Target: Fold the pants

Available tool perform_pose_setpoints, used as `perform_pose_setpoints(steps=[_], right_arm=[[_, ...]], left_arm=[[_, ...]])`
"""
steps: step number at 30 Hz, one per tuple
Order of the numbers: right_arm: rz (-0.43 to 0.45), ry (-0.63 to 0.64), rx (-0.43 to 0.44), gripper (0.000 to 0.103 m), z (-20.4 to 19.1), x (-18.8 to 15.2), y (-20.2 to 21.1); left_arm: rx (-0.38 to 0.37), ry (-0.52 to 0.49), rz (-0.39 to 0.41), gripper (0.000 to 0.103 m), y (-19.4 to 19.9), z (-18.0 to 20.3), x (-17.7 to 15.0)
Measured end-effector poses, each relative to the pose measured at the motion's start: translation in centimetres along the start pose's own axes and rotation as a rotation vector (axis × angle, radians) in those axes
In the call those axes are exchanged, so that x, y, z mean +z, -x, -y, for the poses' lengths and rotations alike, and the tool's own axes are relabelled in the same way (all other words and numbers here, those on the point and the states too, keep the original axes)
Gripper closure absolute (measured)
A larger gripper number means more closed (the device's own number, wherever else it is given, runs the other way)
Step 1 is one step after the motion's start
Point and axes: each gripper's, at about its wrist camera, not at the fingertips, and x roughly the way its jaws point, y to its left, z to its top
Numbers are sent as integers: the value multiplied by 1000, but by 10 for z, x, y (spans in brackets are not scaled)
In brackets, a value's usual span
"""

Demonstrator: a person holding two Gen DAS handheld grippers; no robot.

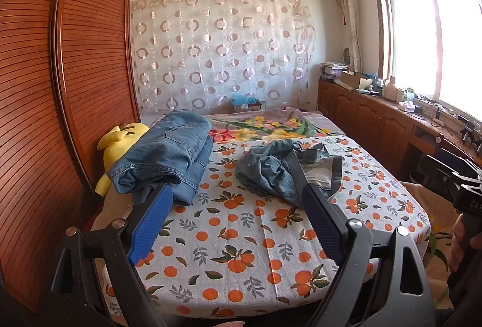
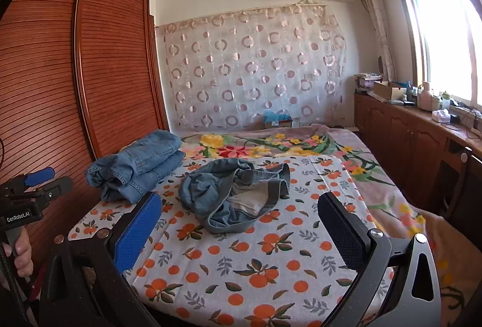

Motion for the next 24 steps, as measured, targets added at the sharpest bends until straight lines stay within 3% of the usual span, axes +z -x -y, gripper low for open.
perform_pose_setpoints(steps=[24], right_arm=[[5,-1,-1,0,-2,0,1]], left_arm=[[1,-3,5,15,3,0,1]])
